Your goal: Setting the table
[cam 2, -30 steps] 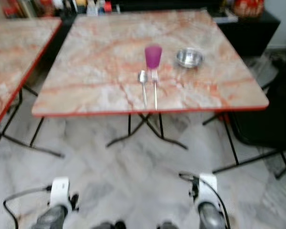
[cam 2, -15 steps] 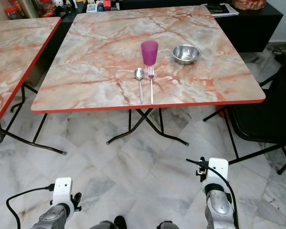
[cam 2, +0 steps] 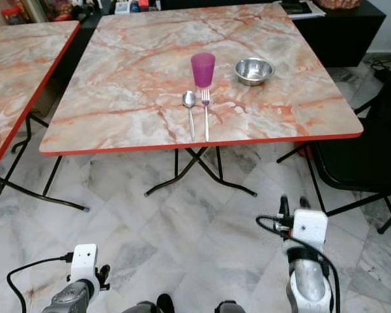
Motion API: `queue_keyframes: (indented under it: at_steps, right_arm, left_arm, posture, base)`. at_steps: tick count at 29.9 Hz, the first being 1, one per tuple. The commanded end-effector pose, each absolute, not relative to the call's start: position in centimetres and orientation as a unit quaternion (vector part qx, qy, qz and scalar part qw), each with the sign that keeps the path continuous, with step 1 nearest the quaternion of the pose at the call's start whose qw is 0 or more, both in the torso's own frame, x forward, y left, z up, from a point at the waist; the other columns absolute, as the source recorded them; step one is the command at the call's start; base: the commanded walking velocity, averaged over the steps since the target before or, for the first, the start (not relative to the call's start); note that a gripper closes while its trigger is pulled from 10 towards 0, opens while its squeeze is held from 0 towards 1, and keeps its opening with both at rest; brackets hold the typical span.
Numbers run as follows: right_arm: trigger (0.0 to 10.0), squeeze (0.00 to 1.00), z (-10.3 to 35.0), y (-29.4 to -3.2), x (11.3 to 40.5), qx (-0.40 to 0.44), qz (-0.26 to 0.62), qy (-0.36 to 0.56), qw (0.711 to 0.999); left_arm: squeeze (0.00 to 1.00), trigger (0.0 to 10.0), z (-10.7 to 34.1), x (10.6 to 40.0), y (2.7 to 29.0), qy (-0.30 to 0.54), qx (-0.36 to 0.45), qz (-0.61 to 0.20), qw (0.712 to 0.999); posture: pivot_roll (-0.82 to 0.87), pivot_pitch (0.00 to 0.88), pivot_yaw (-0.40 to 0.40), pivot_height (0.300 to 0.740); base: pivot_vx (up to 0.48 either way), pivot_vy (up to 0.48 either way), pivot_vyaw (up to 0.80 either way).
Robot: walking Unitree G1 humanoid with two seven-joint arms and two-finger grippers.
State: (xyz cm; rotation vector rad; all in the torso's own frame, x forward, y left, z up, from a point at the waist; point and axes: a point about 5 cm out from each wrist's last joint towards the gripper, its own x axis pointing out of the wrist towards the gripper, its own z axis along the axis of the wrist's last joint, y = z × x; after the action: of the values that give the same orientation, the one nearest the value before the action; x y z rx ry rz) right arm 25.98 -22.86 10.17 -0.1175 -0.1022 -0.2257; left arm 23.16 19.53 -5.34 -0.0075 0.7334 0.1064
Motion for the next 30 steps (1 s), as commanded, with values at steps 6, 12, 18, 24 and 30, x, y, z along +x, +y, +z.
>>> queue_keyframes:
  at_steps: [6,12,18,24,30]
  right_arm:
    - [10.0,0.0,15.4,-22.9,29.3,-0.057,-0.121,-0.099,0.986]
    - [10.0,0.0,18.2,-23.0,31.6,-0.044,-0.136,-0.118,0.983]
    - [10.0,0.0,19.3,-23.8,32.9,-0.026,-0.182,-0.091,0.979]
    - [10.0,0.0,19.8,-23.7,33.7,-0.007,-0.196,-0.084,0.977]
    - [10.0,0.0,20.6,-22.4,34.2,0.006,-0.172,-0.096,0.98]
  left_arm:
    - [0.0,10.0,-5.8,22.4,20.2,0.375,0.008,0.055,0.925]
    - [0.0,10.0,-5.8,22.4,20.0,0.376,0.008,0.055,0.925]
    - [0.0,10.0,-5.8,22.4,20.1,0.376,0.008,0.055,0.925]
    - [0.0,10.0,-5.8,22.4,20.1,0.376,0.01,0.054,0.925]
    - [0.0,10.0,-5.8,22.4,20.1,0.376,0.011,0.054,0.925]
  posture:
    - [-0.18,0.158,0.075,0.74]
    - [-0.17,0.156,0.076,0.74]
    - [-0.18,0.156,0.081,0.74]
    - [-0.17,0.157,0.083,0.74]
    - [-0.17,0.157,0.08,0.74]
  base:
    - [0.0,0.0,0.0]
    - [0.281,0.0,0.0]
    - [0.321,0.0,0.0]
    - [0.414,0.0,-0.53]
    - [0.48,0.0,0.0]
